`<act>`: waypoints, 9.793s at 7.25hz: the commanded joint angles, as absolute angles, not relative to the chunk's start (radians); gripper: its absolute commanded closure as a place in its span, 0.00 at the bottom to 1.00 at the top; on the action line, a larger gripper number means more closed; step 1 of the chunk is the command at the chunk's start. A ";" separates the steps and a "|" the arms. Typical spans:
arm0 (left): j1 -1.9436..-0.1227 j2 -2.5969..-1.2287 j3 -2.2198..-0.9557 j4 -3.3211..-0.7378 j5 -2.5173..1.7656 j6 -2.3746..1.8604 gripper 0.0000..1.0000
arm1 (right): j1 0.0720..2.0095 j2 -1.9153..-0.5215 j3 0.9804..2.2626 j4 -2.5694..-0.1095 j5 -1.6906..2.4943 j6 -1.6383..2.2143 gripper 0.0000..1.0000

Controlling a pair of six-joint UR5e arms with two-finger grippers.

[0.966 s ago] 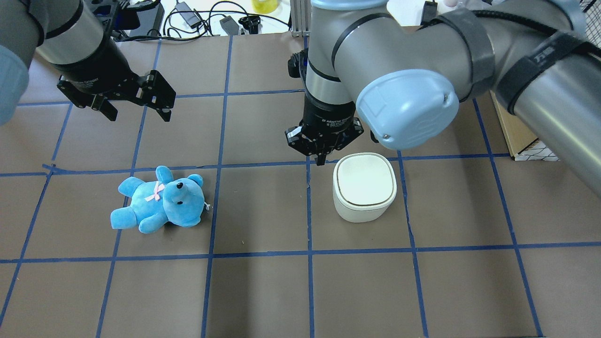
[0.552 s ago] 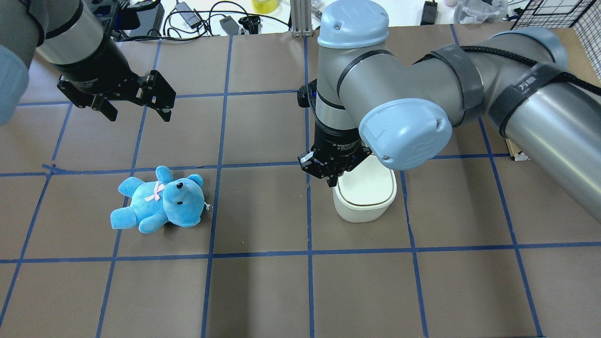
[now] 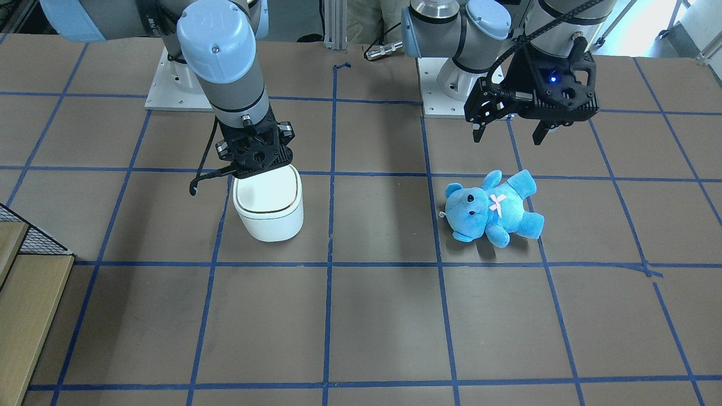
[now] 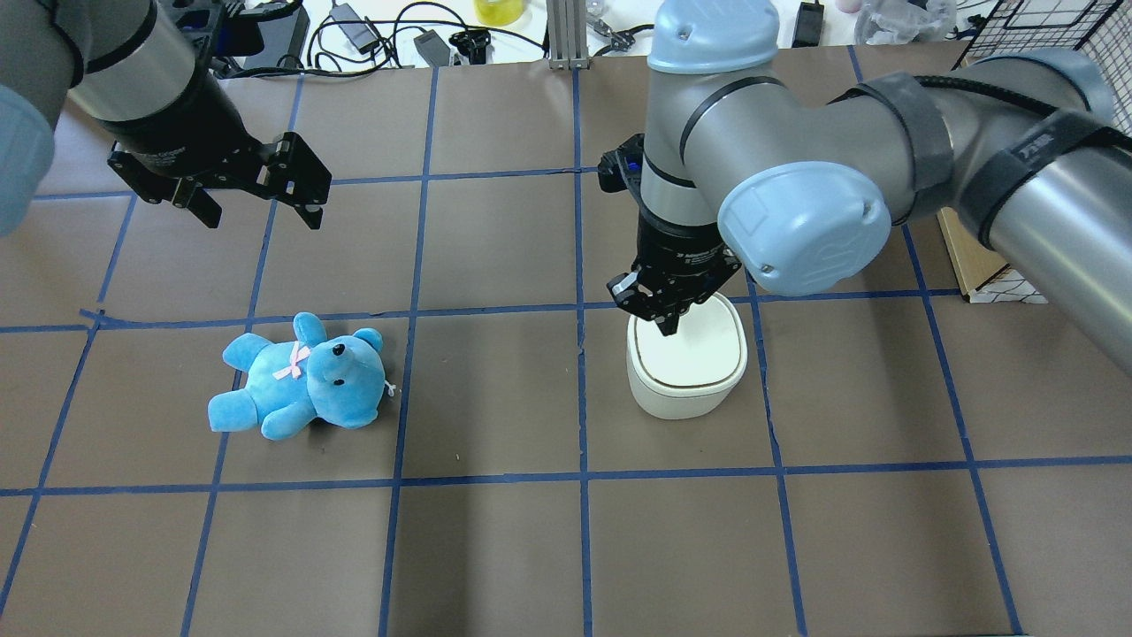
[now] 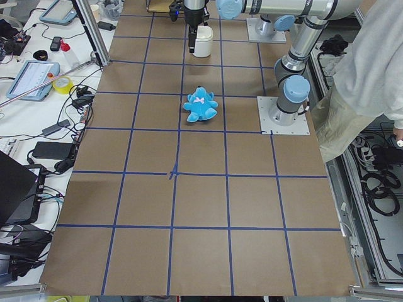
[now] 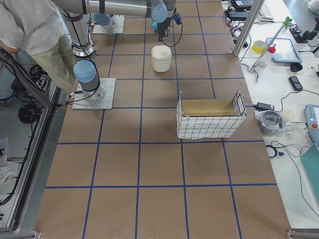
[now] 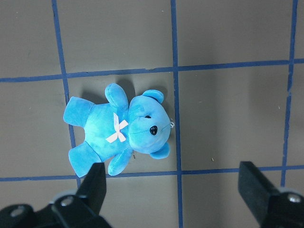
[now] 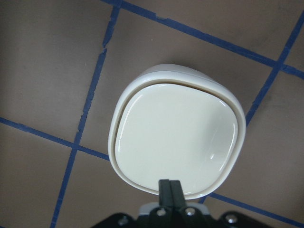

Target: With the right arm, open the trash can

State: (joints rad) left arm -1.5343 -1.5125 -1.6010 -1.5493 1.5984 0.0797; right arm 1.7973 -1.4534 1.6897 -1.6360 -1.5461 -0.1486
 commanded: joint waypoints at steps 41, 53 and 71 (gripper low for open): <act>-1.534 -1.513 -1.601 -1.549 1.598 0.080 0.00 | 1.758 -1.520 1.678 -1.710 -1.555 0.244 1.00; -1.534 -1.513 -1.601 -1.549 1.598 0.080 0.00 | 1.568 -1.497 1.448 -1.548 -1.562 -0.168 0.00; -1.535 -1.513 -1.601 -1.549 1.598 0.080 0.00 | 1.545 -1.502 1.460 -1.580 -1.559 -0.229 0.00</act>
State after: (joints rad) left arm -1.5345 -1.5125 -1.6015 -1.5493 1.5984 0.0798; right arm 1.5447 -1.5009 1.4563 -1.5847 -1.5578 -0.2205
